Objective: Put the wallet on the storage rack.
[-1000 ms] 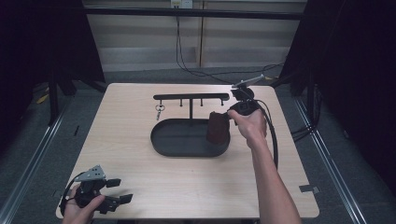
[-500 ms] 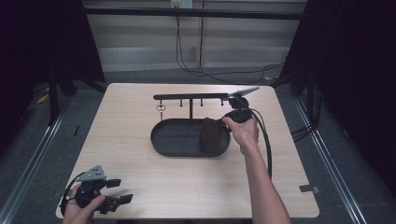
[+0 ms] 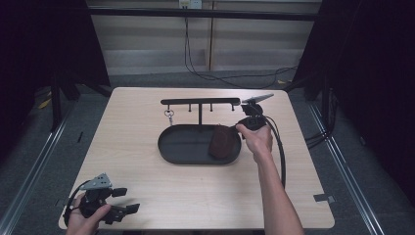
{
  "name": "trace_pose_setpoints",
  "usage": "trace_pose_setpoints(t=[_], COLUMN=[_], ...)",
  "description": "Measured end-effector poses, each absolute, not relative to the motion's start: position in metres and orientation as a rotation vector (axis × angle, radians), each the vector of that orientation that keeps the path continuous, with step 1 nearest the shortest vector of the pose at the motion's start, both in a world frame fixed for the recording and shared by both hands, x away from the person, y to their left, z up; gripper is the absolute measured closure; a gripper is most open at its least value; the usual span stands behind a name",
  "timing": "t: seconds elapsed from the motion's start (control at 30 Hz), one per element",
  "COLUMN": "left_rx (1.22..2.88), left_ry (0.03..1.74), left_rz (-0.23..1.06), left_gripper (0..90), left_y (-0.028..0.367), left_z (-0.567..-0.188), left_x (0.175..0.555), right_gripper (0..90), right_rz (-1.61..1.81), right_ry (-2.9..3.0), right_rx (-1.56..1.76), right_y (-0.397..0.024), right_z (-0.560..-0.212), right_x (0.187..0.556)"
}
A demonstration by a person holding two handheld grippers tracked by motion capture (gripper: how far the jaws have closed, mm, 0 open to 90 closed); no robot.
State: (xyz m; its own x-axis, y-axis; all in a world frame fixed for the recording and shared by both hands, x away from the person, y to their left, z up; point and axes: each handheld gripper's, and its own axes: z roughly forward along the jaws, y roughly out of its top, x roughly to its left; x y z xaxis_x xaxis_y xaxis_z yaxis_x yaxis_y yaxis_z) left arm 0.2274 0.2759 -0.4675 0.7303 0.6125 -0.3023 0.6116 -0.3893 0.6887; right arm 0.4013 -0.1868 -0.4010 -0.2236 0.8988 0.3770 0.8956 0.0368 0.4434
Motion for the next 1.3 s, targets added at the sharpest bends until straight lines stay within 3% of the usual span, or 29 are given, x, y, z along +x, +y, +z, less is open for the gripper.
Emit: trace_pose_setpoints(t=[0.23,0.73,0.83,1.2,1.3], left_rx=[2.090,2.088,2.089,2.091,2.096], left_ry=[0.930,0.933,0.935,0.941,0.948], left_rz=[0.004,0.002,0.001,-0.004,0.006], left_gripper=[17.9,17.9,17.9,17.9,17.9], left_y=[0.278,0.277,0.278,0.278,0.278], left_z=[-0.468,-0.468,-0.467,-0.468,-0.469], left_x=[0.228,0.228,0.228,0.229,0.230], right_gripper=[86.9,76.8,66.7,54.4,47.2], right_rz=[0.905,0.881,0.875,0.937,0.954], right_ry=[2.275,2.292,2.298,2.247,2.255], right_rx=[1.996,1.927,1.933,1.928,1.933], right_y=[-0.186,-0.185,-0.189,-0.208,-0.215], right_z=[-0.430,-0.429,-0.429,-0.419,-0.417], right_x=[0.407,0.407,0.405,0.393,0.386])
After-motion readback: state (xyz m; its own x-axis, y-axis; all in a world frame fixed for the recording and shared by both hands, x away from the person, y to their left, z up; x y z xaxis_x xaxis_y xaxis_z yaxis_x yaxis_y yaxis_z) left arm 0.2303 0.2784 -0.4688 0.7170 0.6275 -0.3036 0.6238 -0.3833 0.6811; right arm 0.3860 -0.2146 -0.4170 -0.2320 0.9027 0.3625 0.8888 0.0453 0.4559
